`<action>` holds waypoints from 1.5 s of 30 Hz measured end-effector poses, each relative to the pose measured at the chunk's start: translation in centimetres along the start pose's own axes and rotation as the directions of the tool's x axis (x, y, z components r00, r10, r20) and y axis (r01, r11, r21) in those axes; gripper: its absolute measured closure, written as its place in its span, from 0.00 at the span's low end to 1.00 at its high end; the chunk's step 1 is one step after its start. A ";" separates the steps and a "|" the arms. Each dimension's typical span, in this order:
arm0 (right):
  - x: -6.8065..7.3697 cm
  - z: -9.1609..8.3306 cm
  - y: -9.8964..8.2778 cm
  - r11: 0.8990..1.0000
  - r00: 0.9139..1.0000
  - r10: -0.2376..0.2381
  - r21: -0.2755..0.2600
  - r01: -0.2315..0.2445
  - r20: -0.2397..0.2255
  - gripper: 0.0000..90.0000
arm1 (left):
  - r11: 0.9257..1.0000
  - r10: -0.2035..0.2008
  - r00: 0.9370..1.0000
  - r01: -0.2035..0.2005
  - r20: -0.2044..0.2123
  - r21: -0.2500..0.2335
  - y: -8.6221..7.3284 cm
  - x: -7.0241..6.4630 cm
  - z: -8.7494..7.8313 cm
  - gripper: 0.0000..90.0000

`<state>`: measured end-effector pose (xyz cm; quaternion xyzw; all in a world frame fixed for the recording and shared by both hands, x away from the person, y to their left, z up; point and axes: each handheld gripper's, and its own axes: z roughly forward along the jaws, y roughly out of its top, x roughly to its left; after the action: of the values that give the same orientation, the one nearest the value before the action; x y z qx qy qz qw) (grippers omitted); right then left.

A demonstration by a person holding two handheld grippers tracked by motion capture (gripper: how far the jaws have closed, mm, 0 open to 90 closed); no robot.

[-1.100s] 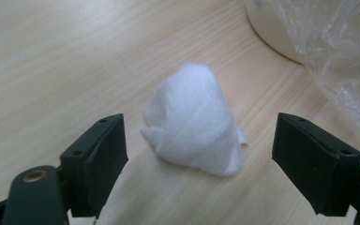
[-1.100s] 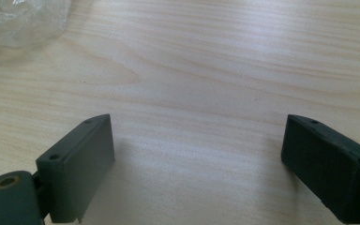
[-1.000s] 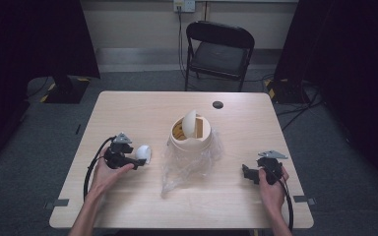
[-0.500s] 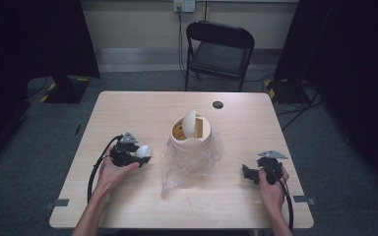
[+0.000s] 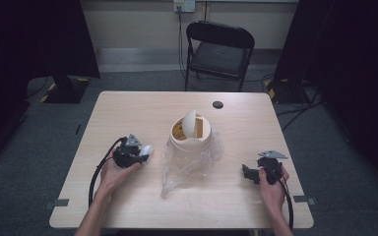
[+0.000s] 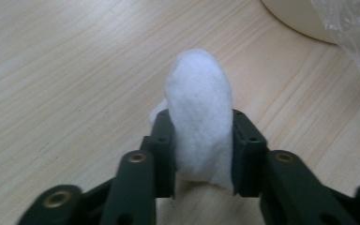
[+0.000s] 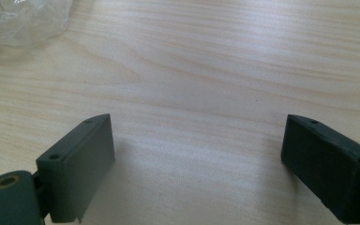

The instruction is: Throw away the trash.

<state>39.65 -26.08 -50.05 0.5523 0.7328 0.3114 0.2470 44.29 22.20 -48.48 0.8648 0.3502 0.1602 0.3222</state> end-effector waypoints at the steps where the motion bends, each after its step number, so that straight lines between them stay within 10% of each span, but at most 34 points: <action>1: 0.0 0.0 0.0 1.000 1.000 -0.001 0.000 0.001 -0.001 0.10 | 1.000 0.000 1.000 0.000 0.007 0.005 0.0 0.1 -0.1 0.85; 26: 0.0 0.0 0.0 1.000 1.000 -0.003 0.000 0.003 -0.001 0.10 | 0.976 -0.104 0.989 0.122 0.107 -0.178 -0.2 0.7 -3.2 0.88; 39: 0.0 0.0 0.0 1.000 1.000 -0.003 0.000 0.003 -0.001 0.10 | 0.967 -0.056 0.988 0.090 0.145 -0.237 1.7 0.7 -4.9 0.88; 45: 0.0 0.0 0.0 1.000 1.000 -0.003 0.000 0.003 -0.001 0.10 | 0.952 -0.053 0.980 0.107 0.191 -0.286 3.0 0.7 -5.9 0.88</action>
<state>39.65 -26.09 -50.06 0.5509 0.7338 0.3115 0.2471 43.35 23.63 -42.07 0.8031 0.3263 0.1182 0.4844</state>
